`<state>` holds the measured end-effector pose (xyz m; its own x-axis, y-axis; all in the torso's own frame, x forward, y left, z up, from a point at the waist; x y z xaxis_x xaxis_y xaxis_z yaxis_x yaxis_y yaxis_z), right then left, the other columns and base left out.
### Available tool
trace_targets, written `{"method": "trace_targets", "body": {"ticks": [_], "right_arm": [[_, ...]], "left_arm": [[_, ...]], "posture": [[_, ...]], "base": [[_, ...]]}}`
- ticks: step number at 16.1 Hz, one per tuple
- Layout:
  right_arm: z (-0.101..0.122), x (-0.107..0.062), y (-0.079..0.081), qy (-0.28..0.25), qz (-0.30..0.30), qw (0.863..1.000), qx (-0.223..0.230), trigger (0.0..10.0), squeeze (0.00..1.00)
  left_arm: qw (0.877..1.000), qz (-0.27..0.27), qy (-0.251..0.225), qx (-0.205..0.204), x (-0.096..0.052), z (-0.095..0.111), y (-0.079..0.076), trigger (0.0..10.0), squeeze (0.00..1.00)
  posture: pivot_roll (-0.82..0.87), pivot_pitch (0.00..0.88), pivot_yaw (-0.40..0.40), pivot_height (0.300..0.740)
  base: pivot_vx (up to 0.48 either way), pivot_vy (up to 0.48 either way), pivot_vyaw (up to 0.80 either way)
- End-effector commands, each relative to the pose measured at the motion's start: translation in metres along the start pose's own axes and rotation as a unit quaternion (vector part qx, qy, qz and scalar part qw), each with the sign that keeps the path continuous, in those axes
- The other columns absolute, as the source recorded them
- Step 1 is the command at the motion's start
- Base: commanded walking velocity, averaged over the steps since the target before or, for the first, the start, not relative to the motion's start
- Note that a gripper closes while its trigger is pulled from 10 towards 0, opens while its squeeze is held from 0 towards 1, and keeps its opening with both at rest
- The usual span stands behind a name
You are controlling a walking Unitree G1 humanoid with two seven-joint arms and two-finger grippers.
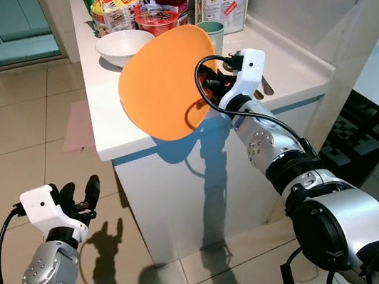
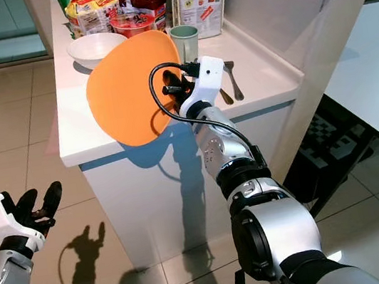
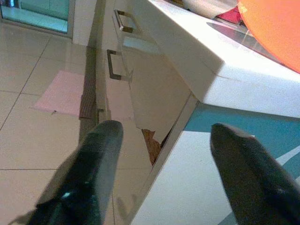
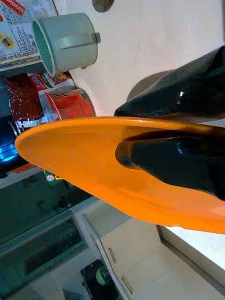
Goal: Setting the table
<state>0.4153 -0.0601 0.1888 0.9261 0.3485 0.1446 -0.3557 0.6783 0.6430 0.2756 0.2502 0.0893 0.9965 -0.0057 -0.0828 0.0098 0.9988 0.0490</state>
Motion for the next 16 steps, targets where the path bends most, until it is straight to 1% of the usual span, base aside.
{"method": "trace_targets", "body": {"ticks": [1, 3, 6, 16], "right_arm": [[-0.0263, -0.0133, -0.0249, 0.067, -0.045, 0.996, -0.030, 0.0, 0.00], [-0.0269, -0.0137, -0.0254, 0.070, -0.044, 0.996, -0.033, 0.0, 0.00], [-0.0279, -0.0154, -0.0279, 0.070, -0.047, 0.996, -0.033, 0.0, 0.00], [-0.0300, -0.0162, -0.0282, 0.073, -0.047, 0.996, -0.033, 0.0, 0.00]], "left_arm": [[1.000, -0.005, 0.000, 0.001, 0.0003, -0.0007, -0.0010, 10.0, 1.00], [1.000, -0.005, -0.002, -0.004, 0.0020, 0.0001, -0.0035, 10.0, 1.00], [1.000, -0.011, 0.000, -0.008, 0.0005, -0.0013, -0.0067, 10.0, 1.00], [1.000, -0.014, 0.001, -0.006, 0.0016, -0.0011, -0.0065, 10.0, 1.00]], "posture": [[0.22, 0.043, -0.061, 0.740], [0.22, 0.053, -0.061, 0.740], [0.22, 0.057, -0.057, 0.740], [0.22, 0.048, -0.056, 0.740]], "base": [[0.000, 0.000, 0.00], [0.000, 0.000, 0.00], [0.000, 0.000, 0.00], [0.000, 0.000, 0.00]]}}
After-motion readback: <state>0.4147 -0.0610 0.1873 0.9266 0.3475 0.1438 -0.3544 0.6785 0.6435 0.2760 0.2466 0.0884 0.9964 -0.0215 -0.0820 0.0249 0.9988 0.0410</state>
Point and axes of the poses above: a point about 5 cm out from each wrist's last joint towards the gripper, its own x axis pointing out of the wrist towards the gripper, its own z axis along the axis of the wrist's last joint, y = z × x, the point moved 2 cm from there along x, pointing out of the wrist towards the gripper, and after that the axes turned 15 degrees about x, right-handed, at the moved point
